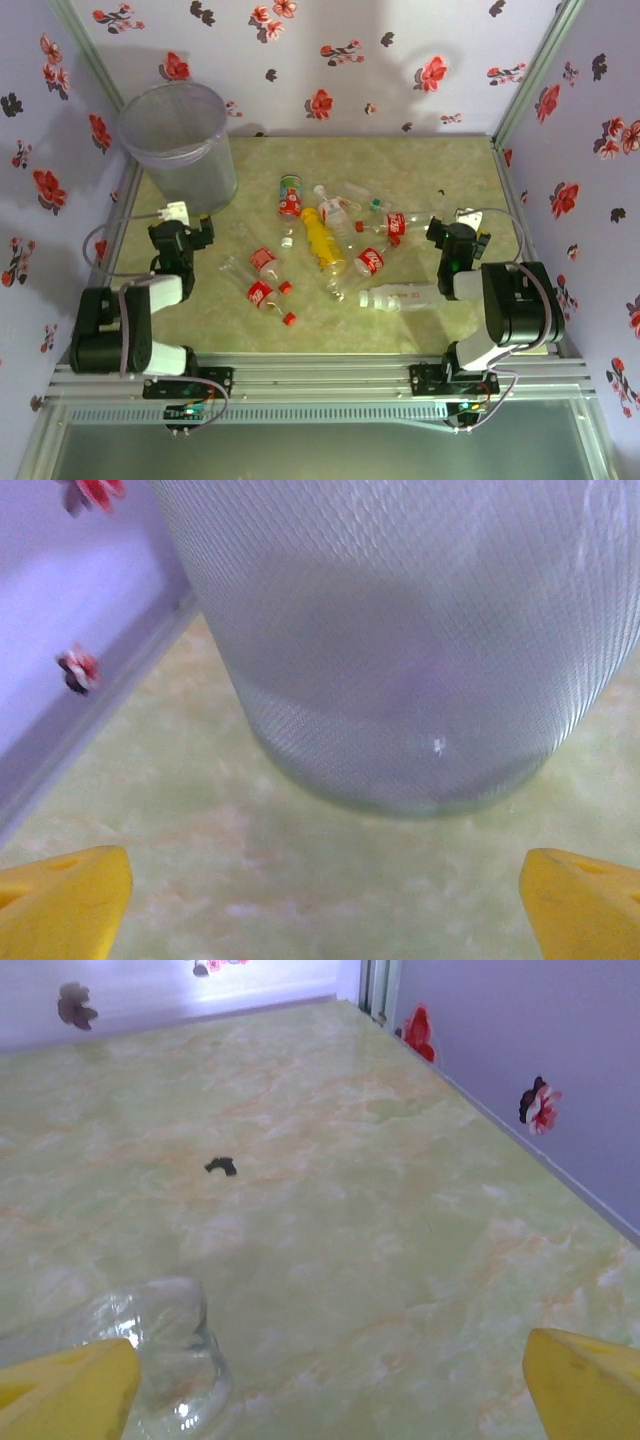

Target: Put the plastic bottles in the bin

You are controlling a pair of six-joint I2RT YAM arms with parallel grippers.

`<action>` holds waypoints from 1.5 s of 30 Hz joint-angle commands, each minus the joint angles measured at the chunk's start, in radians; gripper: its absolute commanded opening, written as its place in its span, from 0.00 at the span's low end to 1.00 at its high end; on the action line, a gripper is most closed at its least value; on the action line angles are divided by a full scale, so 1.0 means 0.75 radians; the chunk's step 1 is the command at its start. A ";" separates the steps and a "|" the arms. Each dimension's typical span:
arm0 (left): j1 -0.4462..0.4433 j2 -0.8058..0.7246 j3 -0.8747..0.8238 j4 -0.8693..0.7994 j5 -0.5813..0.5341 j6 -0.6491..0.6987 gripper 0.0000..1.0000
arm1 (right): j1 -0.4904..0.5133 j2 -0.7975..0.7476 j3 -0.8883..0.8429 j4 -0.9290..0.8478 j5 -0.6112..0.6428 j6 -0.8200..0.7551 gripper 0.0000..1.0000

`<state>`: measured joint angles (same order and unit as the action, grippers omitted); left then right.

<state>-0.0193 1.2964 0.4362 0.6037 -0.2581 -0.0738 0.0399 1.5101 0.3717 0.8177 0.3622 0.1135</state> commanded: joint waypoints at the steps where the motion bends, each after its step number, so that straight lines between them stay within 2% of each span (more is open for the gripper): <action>1: 0.011 -0.233 0.170 -0.412 -0.090 -0.110 0.99 | 0.008 -0.230 0.198 -0.435 0.021 0.004 0.99; 3: 0.012 -0.328 0.278 -0.669 -0.094 -0.183 1.00 | 0.008 -0.325 0.318 -0.648 0.017 -0.044 0.99; 5: 0.004 -0.388 0.398 -0.931 -0.086 -0.267 1.00 | 0.006 -0.354 0.541 -1.088 -0.011 -0.040 0.99; 6: -0.001 -0.408 0.440 -1.036 -0.071 -0.294 0.99 | 0.006 -0.349 0.615 -1.233 -0.028 -0.043 0.99; 10: -0.017 -0.449 0.523 -1.290 0.072 -0.384 1.00 | 0.008 -0.332 0.761 -1.617 -0.194 -0.035 0.99; 14: -0.060 -0.440 0.539 -1.411 0.255 -0.466 1.00 | 0.015 -0.312 0.848 -1.834 -0.413 -0.104 0.99; 19: -0.123 -0.396 0.522 -1.426 0.383 -0.563 0.99 | 0.061 -0.191 0.964 -2.025 -0.502 -0.318 0.99; 21: -0.154 -0.379 0.534 -1.435 0.388 -0.600 1.00 | 0.061 -0.104 1.078 -2.133 -0.509 -0.219 0.99; 23: -0.191 -0.373 0.541 -1.426 0.386 -0.629 1.00 | 0.066 -0.025 1.184 -2.209 -0.484 0.068 0.99; 26: -0.220 -0.372 0.527 -1.382 0.387 -0.688 1.00 | 0.087 -0.021 1.152 -2.122 -0.516 0.575 0.95; 28: -0.236 -0.378 0.511 -1.340 0.383 -0.715 1.00 | 0.116 -0.020 1.101 -2.019 -0.453 0.759 0.94; 32: -0.245 -0.380 0.504 -1.296 0.371 -0.747 1.00 | 0.110 0.029 1.037 -1.877 -0.438 1.028 0.95; 36: -0.246 -0.389 0.505 -1.281 0.356 -0.748 1.00 | 0.107 0.059 0.962 -1.730 -0.424 1.207 0.96; 45: -0.251 -0.359 0.446 -1.174 0.349 -0.760 1.00 | 0.120 0.315 1.017 -1.611 -0.415 1.321 0.96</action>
<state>-0.1986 1.0164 0.7757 -0.3138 0.0120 -0.6308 0.1226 1.7008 1.1027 -0.4240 0.0227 1.0370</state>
